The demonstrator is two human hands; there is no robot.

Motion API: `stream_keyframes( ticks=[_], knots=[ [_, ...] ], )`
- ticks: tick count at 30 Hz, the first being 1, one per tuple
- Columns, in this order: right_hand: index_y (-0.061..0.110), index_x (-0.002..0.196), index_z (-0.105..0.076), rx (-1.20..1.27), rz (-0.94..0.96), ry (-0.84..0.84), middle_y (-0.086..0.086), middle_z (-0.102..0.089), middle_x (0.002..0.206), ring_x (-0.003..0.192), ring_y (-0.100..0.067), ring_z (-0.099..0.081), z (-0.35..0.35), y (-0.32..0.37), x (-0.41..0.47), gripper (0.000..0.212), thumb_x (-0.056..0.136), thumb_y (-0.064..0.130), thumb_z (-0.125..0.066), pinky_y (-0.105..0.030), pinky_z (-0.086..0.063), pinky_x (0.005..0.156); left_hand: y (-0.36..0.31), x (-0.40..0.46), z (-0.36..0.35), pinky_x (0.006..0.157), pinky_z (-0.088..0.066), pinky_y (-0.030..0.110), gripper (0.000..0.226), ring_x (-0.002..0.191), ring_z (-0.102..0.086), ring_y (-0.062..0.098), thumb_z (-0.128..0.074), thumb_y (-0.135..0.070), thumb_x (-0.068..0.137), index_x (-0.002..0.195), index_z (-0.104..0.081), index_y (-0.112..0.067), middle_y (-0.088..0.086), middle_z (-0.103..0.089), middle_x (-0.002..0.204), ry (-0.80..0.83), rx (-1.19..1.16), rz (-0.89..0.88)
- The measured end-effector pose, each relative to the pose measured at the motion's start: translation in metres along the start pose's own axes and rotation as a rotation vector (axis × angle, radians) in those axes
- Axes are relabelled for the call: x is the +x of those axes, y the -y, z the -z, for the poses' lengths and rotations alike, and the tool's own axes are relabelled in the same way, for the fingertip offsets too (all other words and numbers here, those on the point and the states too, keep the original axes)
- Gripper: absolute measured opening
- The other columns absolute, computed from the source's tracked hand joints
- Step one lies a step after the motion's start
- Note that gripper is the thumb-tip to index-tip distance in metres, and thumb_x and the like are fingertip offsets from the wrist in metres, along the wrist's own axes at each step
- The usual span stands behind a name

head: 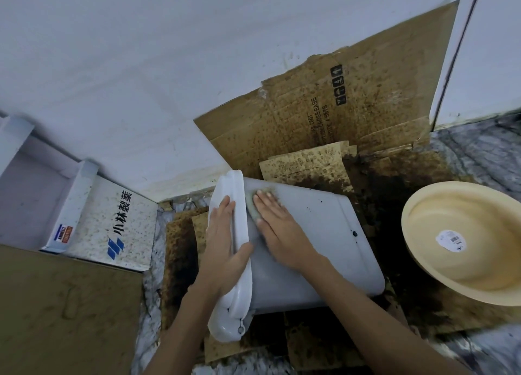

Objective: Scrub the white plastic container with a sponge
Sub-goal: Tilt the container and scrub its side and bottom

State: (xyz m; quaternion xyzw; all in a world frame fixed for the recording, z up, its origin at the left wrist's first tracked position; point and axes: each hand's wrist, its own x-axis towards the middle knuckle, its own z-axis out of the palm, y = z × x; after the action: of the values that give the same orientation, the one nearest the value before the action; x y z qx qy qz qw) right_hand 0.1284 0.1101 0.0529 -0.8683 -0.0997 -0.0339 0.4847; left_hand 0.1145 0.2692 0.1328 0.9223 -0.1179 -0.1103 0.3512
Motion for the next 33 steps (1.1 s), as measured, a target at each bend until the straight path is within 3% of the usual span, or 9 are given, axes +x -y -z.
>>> stream_keyframes(
  ticks=[4,8,11,16,19,22,27,29,33],
  knots=[
    [0.02,0.157,-0.024,-0.027,-0.113,-0.021,0.008,-0.016,0.164,0.152,-0.006,-0.008,0.015,-0.041,-0.03,0.053,0.107,0.034,-0.036,-0.03,-0.008,0.126,0.009,-0.003,0.002,0.127,-0.014,0.051,0.087,0.158,-0.004,0.011,-0.049,-0.027,0.083,0.162,-0.013,-0.021,-0.011,-0.008,0.17,0.004,-0.045,0.011],
    [0.017,0.157,-0.022,-0.072,-0.288,-0.107,0.0,-0.017,0.166,0.154,-0.014,-0.009,0.02,-0.061,-0.005,0.053,0.107,0.034,-0.031,-0.039,-0.009,0.126,0.009,-0.005,0.002,0.126,-0.016,0.051,0.093,0.157,-0.011,0.016,-0.044,-0.046,0.077,0.16,-0.015,-0.015,-0.003,-0.015,0.168,-0.016,-0.022,-0.015],
    [0.011,0.156,-0.023,-0.038,-0.367,-0.15,-0.006,-0.019,0.165,0.154,-0.019,-0.01,0.014,-0.048,0.024,0.053,0.108,0.031,-0.029,-0.038,-0.007,0.125,0.007,-0.005,0.001,0.126,-0.017,0.051,0.096,0.156,-0.013,0.018,-0.041,-0.047,0.074,0.16,-0.016,-0.012,0.0,-0.018,0.167,-0.025,-0.007,-0.014],
    [0.012,0.156,-0.022,-0.036,-0.096,-0.077,-0.004,-0.016,0.166,0.154,-0.016,-0.009,0.0,-0.008,0.025,0.051,0.108,0.026,-0.03,-0.038,-0.008,0.126,0.004,-0.001,-0.003,0.127,-0.014,0.043,0.089,0.155,-0.011,0.012,-0.049,-0.034,0.078,0.159,-0.018,-0.013,-0.004,-0.016,0.165,-0.016,-0.001,-0.03],
    [0.015,0.155,-0.029,-0.008,0.036,-0.068,0.002,-0.023,0.164,0.152,-0.007,-0.012,0.001,-0.007,-0.009,0.049,0.107,0.024,-0.036,-0.027,-0.008,0.125,0.004,-0.002,-0.004,0.126,-0.013,0.036,0.091,0.155,-0.008,0.008,-0.047,-0.038,0.076,0.16,-0.019,-0.016,-0.008,-0.015,0.166,-0.022,0.007,-0.041],
    [0.02,0.154,-0.031,-0.006,-0.016,-0.08,0.008,-0.023,0.163,0.151,-0.002,-0.012,0.008,-0.032,-0.036,0.048,0.107,0.027,-0.037,-0.027,-0.011,0.125,0.005,-0.005,-0.003,0.123,-0.011,0.032,0.096,0.152,-0.007,0.002,-0.042,-0.048,0.072,0.16,-0.02,-0.017,-0.01,-0.014,0.164,-0.029,0.004,-0.037],
    [0.013,0.157,-0.022,-0.048,-0.346,-0.148,-0.005,-0.018,0.166,0.154,-0.019,-0.01,0.021,-0.057,0.006,0.051,0.108,0.027,-0.028,-0.038,-0.008,0.125,0.001,-0.007,-0.003,0.125,-0.013,0.037,0.097,0.155,-0.006,0.007,-0.043,-0.051,0.072,0.16,-0.018,-0.018,-0.014,-0.013,0.164,-0.034,0.01,-0.023],
    [0.011,0.156,-0.026,-0.037,-0.304,-0.153,-0.007,-0.022,0.165,0.153,-0.02,-0.013,0.02,-0.044,0.03,0.05,0.108,0.024,-0.03,-0.038,-0.01,0.125,-0.001,-0.007,-0.005,0.126,-0.013,0.039,0.098,0.157,-0.006,0.012,-0.044,-0.052,0.073,0.161,-0.018,-0.017,-0.011,-0.013,0.166,-0.034,0.004,-0.022],
    [0.015,0.155,-0.03,0.003,-0.016,-0.073,-0.001,-0.025,0.164,0.153,-0.013,-0.013,0.007,-0.012,0.019,0.048,0.108,0.022,-0.035,-0.033,-0.009,0.125,-0.001,-0.006,-0.007,0.125,-0.013,0.036,0.096,0.156,-0.007,0.009,-0.046,-0.047,0.074,0.16,-0.019,-0.017,-0.012,-0.013,0.166,-0.036,-0.014,-0.029]
  ],
)
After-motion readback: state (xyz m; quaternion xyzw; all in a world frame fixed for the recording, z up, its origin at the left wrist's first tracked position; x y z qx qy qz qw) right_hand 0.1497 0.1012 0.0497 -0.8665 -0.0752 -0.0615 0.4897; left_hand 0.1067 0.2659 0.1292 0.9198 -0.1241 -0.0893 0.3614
